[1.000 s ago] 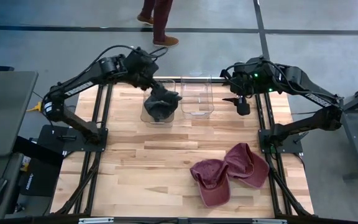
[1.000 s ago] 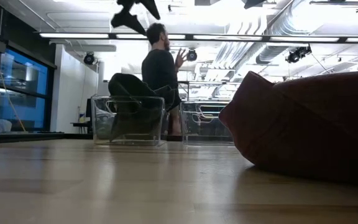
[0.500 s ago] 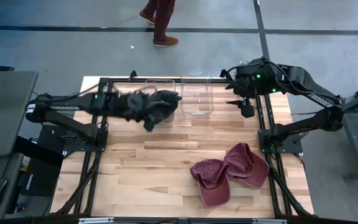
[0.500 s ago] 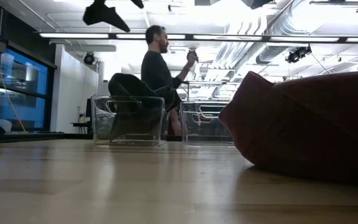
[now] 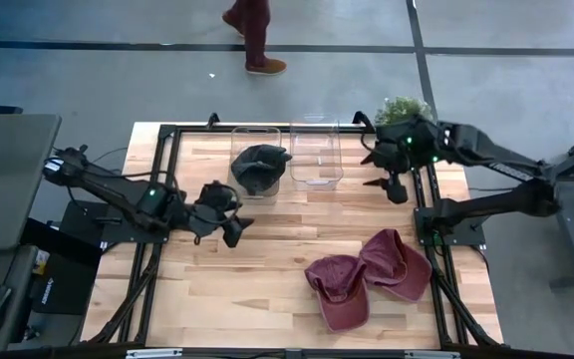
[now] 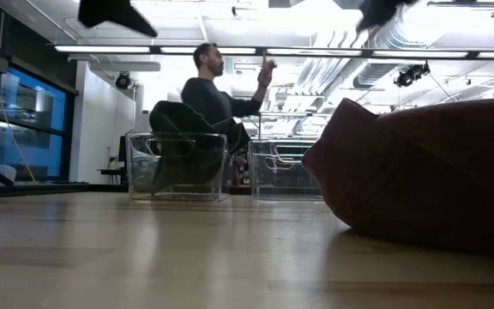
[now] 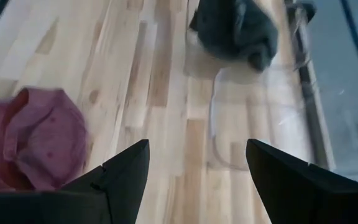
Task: Pick & Place hat
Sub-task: Put the right red cap into the right transparent bin
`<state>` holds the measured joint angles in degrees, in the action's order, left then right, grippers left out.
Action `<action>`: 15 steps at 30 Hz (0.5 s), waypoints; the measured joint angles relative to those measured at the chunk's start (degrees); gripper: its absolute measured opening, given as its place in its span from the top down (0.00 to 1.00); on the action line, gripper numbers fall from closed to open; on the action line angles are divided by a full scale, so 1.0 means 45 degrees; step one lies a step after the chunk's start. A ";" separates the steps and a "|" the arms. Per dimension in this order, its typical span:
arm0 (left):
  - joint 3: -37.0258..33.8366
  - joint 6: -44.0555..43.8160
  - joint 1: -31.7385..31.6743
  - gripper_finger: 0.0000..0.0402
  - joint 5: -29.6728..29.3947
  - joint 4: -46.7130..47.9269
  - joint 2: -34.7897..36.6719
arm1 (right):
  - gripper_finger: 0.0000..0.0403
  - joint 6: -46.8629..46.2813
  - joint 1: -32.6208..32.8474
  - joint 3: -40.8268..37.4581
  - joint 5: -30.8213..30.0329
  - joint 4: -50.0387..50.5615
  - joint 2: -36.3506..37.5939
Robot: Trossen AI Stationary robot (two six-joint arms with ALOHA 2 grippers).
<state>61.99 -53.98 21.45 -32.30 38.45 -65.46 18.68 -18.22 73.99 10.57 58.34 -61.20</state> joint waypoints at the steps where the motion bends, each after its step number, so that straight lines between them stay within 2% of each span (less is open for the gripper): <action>1: -0.0366 -0.0177 0.0015 0.25 -0.0012 -0.0279 0.0121 | 0.35 -0.0151 0.0000 -0.0738 0.0011 -0.0457 0.0332; 8: -0.3070 -0.0870 -0.0010 0.25 0.0467 -0.3077 0.0395 | 0.35 -0.1500 0.0383 -0.4365 -0.0014 -0.2535 0.2129; 15: -0.4193 -0.1380 -0.0010 0.25 0.1036 -0.4749 0.0359 | 0.35 -0.2711 0.1604 -0.6498 -0.0052 -0.3924 0.2770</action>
<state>43.13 -60.19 21.41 -27.64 17.08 -63.84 6.48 -11.00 44.75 10.34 40.69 -48.73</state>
